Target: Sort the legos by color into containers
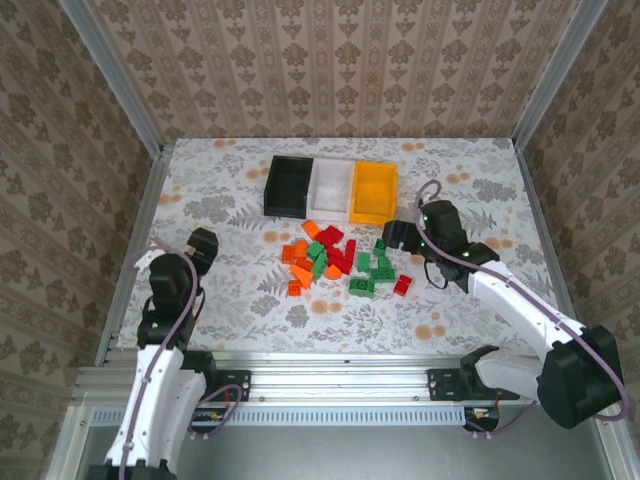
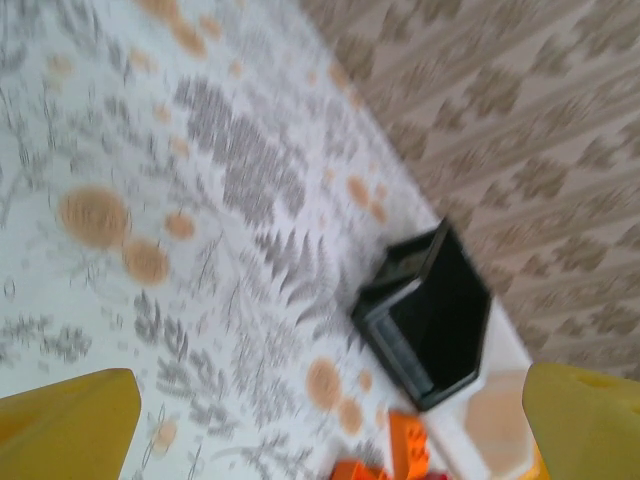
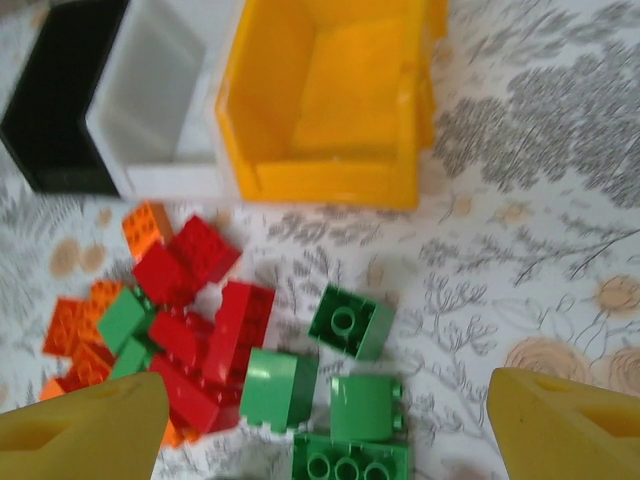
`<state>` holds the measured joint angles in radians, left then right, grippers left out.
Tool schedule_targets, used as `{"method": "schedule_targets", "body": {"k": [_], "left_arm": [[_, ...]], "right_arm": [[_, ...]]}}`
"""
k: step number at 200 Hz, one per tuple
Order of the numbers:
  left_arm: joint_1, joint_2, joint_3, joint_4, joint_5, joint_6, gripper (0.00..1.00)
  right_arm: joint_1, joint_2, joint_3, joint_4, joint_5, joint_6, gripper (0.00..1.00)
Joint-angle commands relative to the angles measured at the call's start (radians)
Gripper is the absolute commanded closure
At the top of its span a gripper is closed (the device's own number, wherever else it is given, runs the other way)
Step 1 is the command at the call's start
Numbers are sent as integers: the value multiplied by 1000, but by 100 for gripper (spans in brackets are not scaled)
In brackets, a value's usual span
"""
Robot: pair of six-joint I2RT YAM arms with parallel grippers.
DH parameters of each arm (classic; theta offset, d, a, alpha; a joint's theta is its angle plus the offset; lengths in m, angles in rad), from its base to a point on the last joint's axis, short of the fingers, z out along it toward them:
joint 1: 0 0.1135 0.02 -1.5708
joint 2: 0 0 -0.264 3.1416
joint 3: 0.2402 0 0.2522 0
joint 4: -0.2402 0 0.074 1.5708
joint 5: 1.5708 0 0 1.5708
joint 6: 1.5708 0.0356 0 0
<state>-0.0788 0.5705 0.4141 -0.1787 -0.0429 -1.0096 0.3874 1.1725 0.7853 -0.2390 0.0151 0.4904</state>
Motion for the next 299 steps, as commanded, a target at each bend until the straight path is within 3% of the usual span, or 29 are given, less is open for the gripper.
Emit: {"method": "schedule_targets", "body": {"k": [1,18,45,68,105,139,152,169,209,299], "left_arm": [[-30,124,52,27,173,1,0],[-107,258,114,43,247,67,0],[-286,454,241,-8,254,163,1],[-369,553,289,1,274,194,0],[-371,592,246,103,317,152,0],[-404,580,230,93,328,154,0],[-406,568,215,96,323,146,0],[-411,555,186,110,312,120,0],[-424,525,150,107,312,111,0],[-426,484,107,112,298,103,0]], "right_arm": [[48,44,72,-83,42,-75,14],[83,96,112,-116,52,-100,13],[112,169,142,-130,85,-127,12],[113,213,162,-136,108,-147,13],[110,341,220,-171,193,-137,14],[110,457,290,-156,213,32,13],[113,502,309,-132,207,102,17],[114,565,348,-139,232,163,31],[122,556,295,-121,351,258,32],[126,625,289,-77,264,275,45]]}}
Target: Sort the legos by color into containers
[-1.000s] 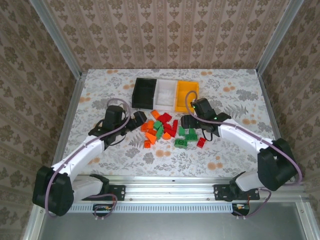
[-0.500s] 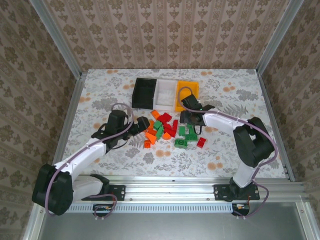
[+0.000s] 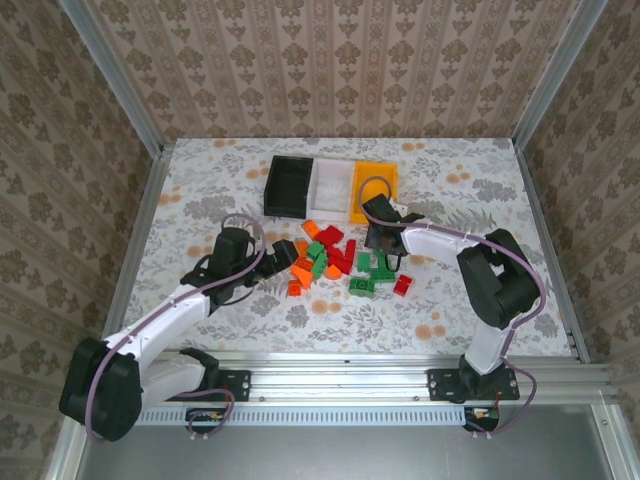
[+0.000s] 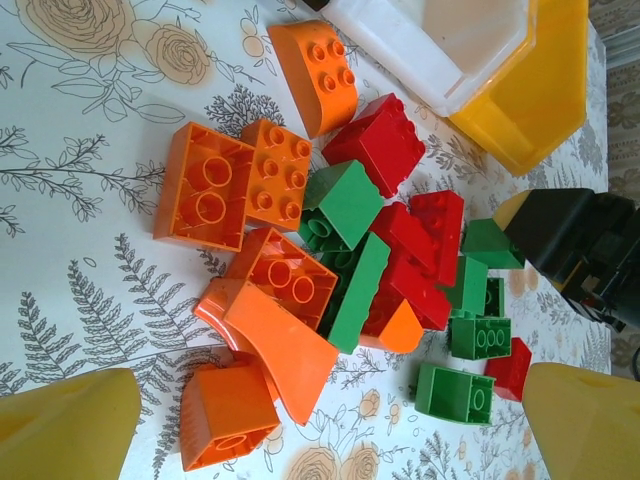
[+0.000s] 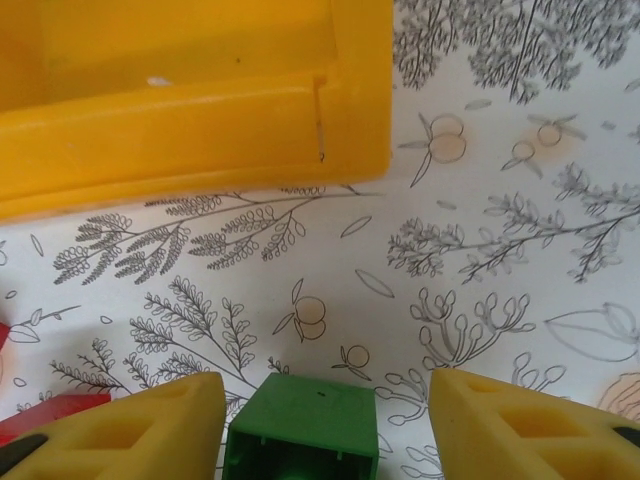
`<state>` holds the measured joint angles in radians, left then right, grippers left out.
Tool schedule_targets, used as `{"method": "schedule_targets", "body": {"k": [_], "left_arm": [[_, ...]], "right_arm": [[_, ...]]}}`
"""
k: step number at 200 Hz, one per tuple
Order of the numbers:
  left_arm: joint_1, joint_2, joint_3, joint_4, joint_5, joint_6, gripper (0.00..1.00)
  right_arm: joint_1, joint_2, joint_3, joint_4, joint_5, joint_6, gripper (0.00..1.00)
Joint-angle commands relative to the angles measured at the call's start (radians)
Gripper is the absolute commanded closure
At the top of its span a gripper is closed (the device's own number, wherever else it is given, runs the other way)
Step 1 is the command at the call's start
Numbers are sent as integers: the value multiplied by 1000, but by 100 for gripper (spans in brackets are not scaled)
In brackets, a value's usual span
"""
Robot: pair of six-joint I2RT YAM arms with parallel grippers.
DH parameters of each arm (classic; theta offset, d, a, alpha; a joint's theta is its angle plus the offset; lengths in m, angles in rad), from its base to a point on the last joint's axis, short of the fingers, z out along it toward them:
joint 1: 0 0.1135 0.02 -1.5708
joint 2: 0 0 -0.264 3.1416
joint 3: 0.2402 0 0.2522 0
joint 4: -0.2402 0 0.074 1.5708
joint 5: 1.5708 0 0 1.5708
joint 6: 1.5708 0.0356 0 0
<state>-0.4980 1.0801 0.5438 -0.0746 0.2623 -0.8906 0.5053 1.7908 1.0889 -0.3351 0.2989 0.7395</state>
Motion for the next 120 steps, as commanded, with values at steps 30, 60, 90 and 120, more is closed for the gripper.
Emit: {"method": "schedule_targets", "body": {"k": [30,60,90,120], "left_arm": [[-7,-38,-37,12,-12,-23,0],[-7,-47,-33,-13,-16,-7,0],[-6,-51,-29,-17,-29,-4,0],[-5,-46,-6,-33,-29,5,0]], "right_arm": [[12,21,-14,24,-27,29,54],[12,37,-20,38,-29,29,68],[16,18,-32,50,-24,20,75],[35,-48,-25,40,11,-18,76]]}}
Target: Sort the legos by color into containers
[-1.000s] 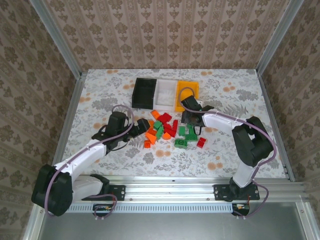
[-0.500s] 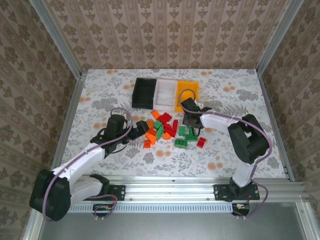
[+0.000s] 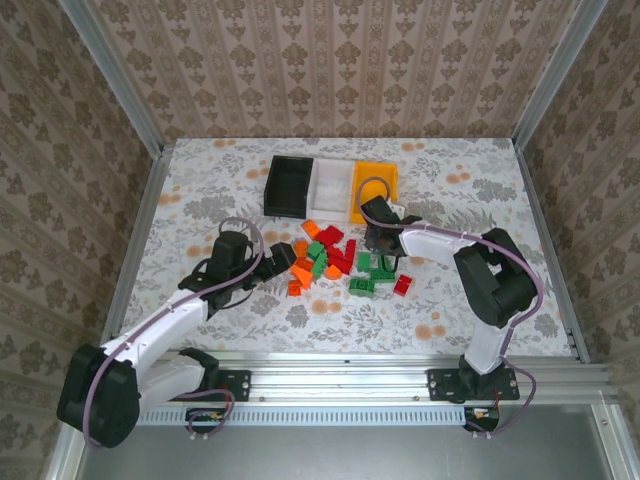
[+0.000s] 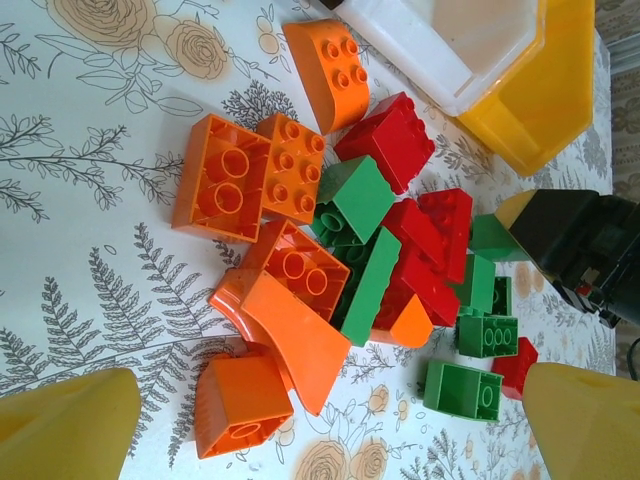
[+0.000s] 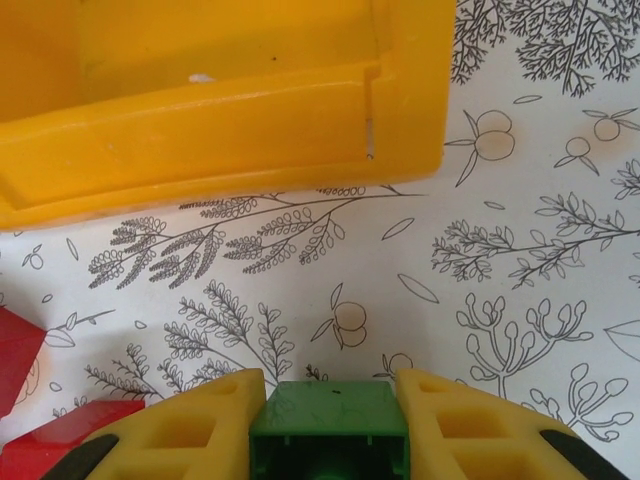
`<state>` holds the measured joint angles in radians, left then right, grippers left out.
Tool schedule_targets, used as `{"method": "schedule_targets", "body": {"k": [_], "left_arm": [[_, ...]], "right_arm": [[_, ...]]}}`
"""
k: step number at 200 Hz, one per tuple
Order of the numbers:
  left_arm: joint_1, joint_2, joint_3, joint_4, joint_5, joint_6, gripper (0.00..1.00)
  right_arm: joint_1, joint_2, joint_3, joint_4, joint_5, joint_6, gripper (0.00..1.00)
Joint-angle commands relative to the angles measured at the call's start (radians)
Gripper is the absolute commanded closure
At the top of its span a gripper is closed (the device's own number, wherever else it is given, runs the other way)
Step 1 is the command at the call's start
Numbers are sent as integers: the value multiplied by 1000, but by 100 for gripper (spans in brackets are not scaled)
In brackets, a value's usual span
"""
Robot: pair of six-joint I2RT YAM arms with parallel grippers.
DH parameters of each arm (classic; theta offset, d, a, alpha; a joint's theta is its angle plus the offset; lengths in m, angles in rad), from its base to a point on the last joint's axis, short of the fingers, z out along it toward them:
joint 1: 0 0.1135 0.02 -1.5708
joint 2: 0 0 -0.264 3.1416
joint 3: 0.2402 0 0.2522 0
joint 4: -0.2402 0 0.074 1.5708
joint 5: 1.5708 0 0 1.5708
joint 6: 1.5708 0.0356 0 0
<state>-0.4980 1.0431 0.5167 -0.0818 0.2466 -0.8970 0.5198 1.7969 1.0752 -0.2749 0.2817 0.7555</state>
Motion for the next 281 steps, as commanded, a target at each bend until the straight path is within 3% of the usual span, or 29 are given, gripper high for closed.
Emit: {"method": "schedule_targets", "body": {"k": [1,54,118,150,177,182,192,217,245,281], "left_arm": [[-5,-9,22,-25,-13,12,0],[-5,6,44,-46,-32,17,0],[-1,-1,87,-134,-40,35,0],[2,-11,100,-147,-56,37,0],[2,3,107,-141,-54,32,0],[4,5,110,-141,-53,33,0],[4,12,116,-143,-52,36,0],[4,27,130,-148,-49,41,0],[3,37,143,-151,-33,44,0],[3,38,110,-131,-50,41,0]], "right_arm": [[22,-56,-10,-21,30,-36,76],[18,-115,154,-90,76,-187,77],[-61,123,471,-153,105,-312,77],[-104,260,647,-210,33,-361,77],[-111,329,730,-256,28,-369,70],[-113,336,740,-269,33,-367,64],[-116,343,749,-285,34,-363,51],[-117,318,738,-267,33,-367,44],[-112,250,715,-266,28,-369,43],[-52,27,434,-173,31,-321,45]]}}
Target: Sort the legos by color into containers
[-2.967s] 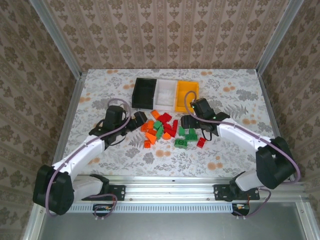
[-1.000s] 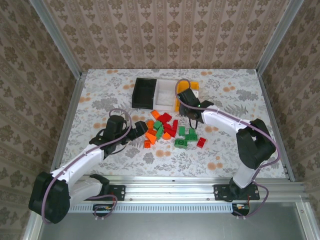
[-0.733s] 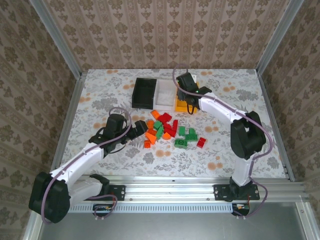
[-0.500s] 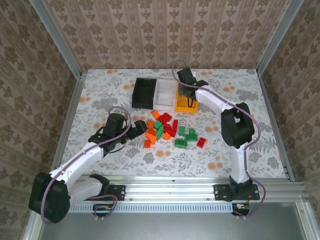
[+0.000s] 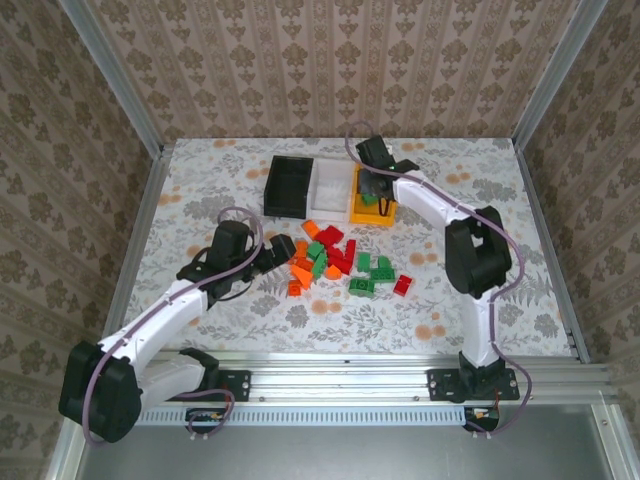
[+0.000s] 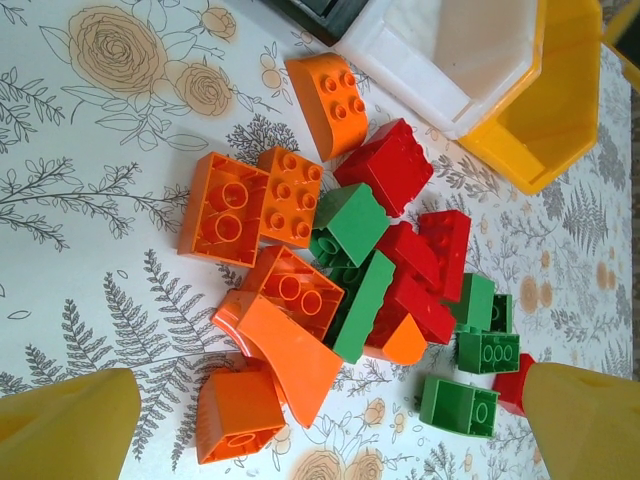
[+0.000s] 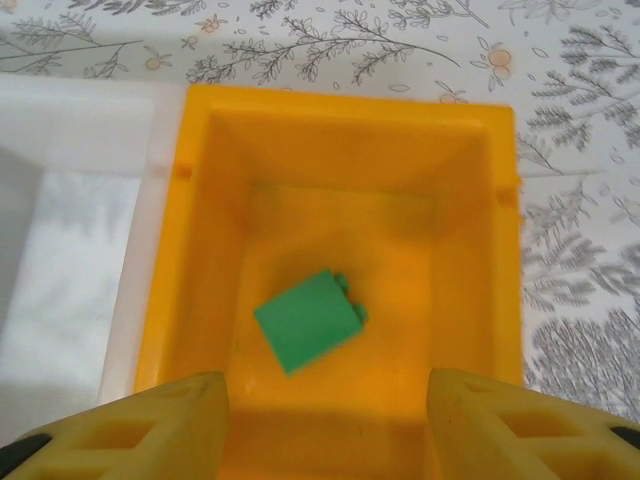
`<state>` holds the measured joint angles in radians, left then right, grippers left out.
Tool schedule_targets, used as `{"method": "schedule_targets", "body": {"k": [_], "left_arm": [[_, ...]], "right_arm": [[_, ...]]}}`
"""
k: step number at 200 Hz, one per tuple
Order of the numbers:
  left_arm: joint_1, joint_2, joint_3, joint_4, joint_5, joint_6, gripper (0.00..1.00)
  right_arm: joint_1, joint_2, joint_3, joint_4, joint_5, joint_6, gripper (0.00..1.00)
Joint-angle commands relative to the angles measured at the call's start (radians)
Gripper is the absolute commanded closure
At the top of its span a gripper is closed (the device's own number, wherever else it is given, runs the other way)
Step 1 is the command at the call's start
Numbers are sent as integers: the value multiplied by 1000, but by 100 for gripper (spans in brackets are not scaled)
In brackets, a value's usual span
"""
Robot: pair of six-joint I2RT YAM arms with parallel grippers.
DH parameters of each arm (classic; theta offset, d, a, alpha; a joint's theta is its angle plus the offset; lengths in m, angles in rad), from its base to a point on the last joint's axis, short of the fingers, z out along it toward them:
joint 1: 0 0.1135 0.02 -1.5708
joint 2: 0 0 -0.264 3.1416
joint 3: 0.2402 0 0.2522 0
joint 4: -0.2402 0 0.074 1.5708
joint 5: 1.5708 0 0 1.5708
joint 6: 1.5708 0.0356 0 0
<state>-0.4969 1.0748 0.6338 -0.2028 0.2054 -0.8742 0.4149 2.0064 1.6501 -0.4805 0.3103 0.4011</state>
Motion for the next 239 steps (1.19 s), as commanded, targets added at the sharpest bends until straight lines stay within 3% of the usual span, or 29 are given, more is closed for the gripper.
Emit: {"method": "schedule_targets", "body": {"k": [1,40,93,124,143,157,195,219,239], "left_arm": [[1,7,-9,-8,-9,17,0],[-5,69,-75,97,28,-23,0],[-56,181,-29,133,82,-2,0],[-65,176,-19,130,84,-3,0],[-71,161,-28,122,70,-6,0],[-71,153,-37,115,60,-15,0],[-72,106,-47,81,52,-11,0],[-72,83,-46,58,37,-8,0],[-72,73,-38,43,36,-6,0]], "right_arm": [[55,-188,-148,34,3,34,45],[114,-363,-483,49,-26,60,54],[164,-391,-657,74,-181,44,53],[218,-384,-627,60,-134,29,47],[238,-370,-603,54,-135,73,66],[239,-342,-590,54,-124,120,67],[239,-269,-570,60,-65,185,52],[238,-225,-570,103,-121,202,50],[239,-216,-574,109,-87,213,51]]}}
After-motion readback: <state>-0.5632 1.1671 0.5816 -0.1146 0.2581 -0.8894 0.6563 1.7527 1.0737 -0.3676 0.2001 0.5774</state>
